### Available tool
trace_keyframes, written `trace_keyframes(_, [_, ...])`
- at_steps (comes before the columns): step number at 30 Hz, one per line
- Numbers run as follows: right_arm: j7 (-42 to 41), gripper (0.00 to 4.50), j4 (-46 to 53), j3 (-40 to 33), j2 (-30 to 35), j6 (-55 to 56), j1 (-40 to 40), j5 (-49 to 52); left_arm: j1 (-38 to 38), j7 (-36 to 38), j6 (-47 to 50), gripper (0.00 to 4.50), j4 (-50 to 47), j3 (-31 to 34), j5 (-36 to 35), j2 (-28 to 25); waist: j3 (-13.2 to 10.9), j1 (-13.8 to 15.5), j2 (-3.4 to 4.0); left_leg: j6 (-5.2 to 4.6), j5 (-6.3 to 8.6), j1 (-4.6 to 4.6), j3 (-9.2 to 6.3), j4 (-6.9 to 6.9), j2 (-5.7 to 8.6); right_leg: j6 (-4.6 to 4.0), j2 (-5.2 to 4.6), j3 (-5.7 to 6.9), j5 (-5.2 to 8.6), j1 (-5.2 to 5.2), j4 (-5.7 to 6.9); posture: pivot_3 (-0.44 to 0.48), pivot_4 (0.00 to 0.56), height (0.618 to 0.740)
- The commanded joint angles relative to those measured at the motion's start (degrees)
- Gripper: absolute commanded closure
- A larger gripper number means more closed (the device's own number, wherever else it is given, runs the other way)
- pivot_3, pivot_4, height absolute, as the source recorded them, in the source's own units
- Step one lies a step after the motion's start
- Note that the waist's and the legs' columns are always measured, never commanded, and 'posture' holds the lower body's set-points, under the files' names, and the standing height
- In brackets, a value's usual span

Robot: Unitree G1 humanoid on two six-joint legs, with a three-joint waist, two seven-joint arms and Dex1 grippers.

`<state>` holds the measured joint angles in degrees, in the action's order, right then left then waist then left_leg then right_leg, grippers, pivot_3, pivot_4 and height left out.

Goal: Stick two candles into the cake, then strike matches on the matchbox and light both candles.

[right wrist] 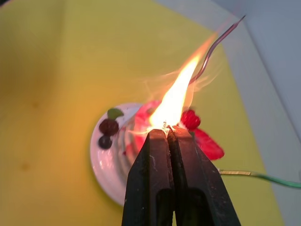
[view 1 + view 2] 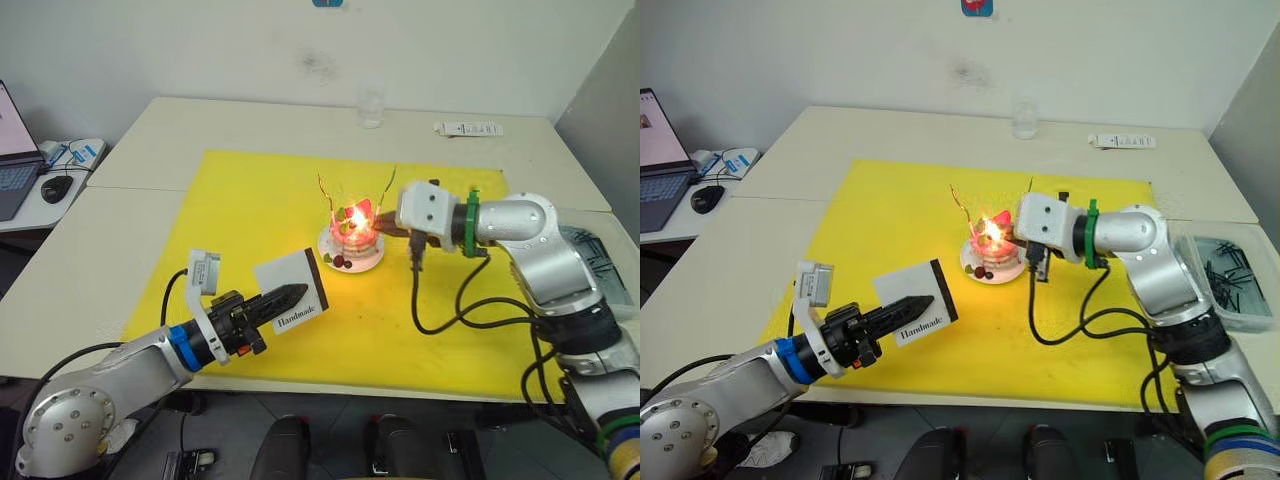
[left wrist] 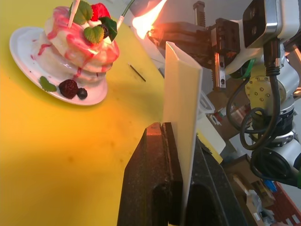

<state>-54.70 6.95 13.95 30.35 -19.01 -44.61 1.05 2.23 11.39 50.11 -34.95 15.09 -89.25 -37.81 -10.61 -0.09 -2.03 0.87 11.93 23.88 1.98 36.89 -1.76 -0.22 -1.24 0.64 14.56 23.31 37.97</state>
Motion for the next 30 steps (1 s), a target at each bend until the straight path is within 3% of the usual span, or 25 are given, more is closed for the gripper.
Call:
trace_keyframes(1, [4.69, 4.45, -2.34, -2.83, -2.43, 0.57, -3.31, 0.23, -0.74, -1.07, -2.32, 4.5, -2.35, -1.09, 0.45, 1.05, 0.0, 0.1, 0.0, 0.0, 0.0, 0.0, 0.0, 0.0, 0.01, 0.0, 0.0, 0.0, -0.01, 0.0, 0.0, 0.0, 0.15, 0.74])
trace_keyframes(9, [8.61, 4.45, -7.22, -1.86, -6.19, 3.58, -6.18, -0.65, -2.54, -2.53, -3.79, 4.5, -2.41, -3.38, 1.06, 2.02, 0.0, 0.07, 0.0, -0.01, 0.01, 0.02, 0.01, -0.06, 0.01, 0.18, 0.0, 0.01, -0.11, 0.01, -0.02, 0.0, 0.15, 0.74])
trace_keyframes(30, [9.29, 4.45, -10.95, 0.07, -11.41, 5.96, -9.99, -0.91, -5.47, -4.22, -4.79, 4.5, -1.98, -5.85, 1.01, 2.81, 0.0, -0.01, 0.01, -0.01, 0.01, 0.02, -0.01, -0.08, -0.02, 0.25, 0.06, 0.01, -0.15, 0.03, 0.0, 0.0, 0.15, 0.74])
